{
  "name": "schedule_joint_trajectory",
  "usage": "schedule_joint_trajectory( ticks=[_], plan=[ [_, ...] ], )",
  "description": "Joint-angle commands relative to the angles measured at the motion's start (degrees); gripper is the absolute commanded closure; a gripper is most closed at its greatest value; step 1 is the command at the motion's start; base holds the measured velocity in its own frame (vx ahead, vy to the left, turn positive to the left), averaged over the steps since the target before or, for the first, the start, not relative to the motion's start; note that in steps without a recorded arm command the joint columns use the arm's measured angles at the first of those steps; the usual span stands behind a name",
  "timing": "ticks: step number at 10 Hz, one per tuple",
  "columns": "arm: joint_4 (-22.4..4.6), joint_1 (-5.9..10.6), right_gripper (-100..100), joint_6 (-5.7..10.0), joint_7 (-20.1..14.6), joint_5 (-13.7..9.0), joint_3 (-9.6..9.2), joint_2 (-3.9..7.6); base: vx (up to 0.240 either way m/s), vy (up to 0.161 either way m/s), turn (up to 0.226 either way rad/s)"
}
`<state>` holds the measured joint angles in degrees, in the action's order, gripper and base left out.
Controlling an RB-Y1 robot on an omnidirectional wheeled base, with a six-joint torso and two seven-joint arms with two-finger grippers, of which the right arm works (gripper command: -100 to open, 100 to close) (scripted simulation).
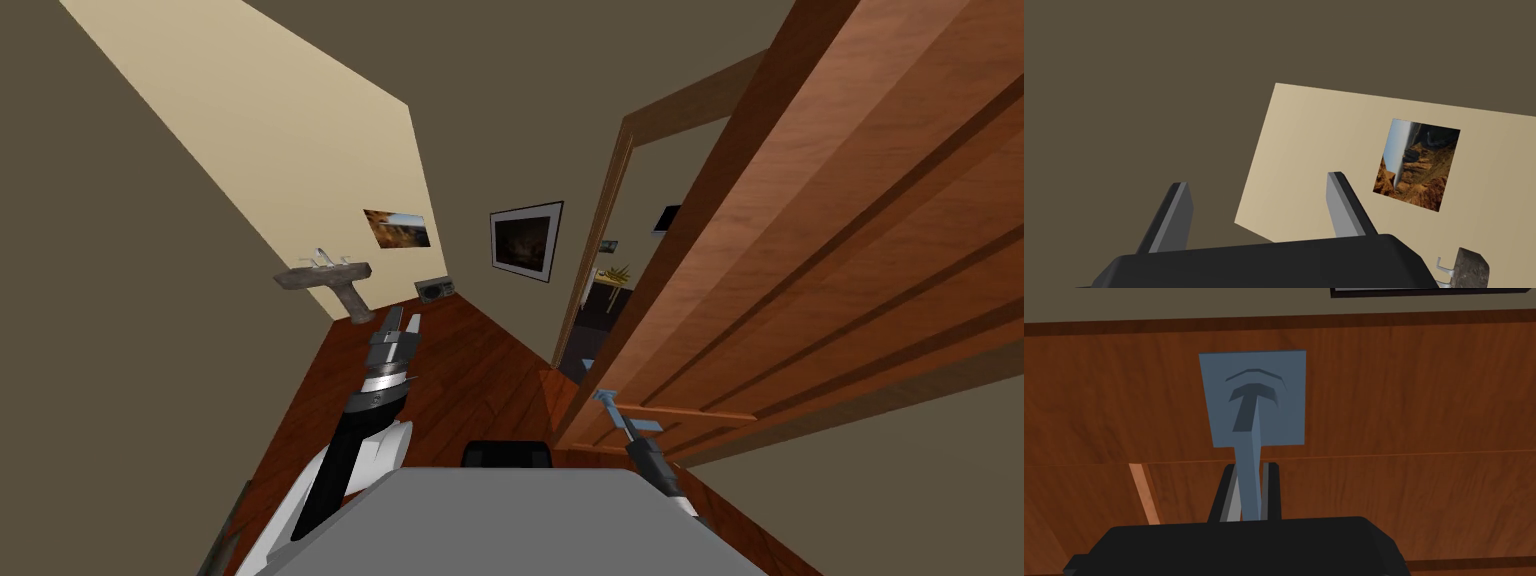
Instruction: Pull the door open
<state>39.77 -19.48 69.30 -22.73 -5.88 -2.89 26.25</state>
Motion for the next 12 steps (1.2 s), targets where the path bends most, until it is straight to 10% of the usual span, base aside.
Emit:
schedule_joint_trajectory(
  ticks=[1, 12],
  plan=[
    [-0.72, -0.01, 100, 0.96, -0.31, 0.16, -0.35, 0.16, -0.192, -0.081, 0.124],
    [-4.55, 1.31, 100, 4.28, -1.45, 0.64, -1.48, 1.16, -0.182, -0.046, 0.135]
  ],
)
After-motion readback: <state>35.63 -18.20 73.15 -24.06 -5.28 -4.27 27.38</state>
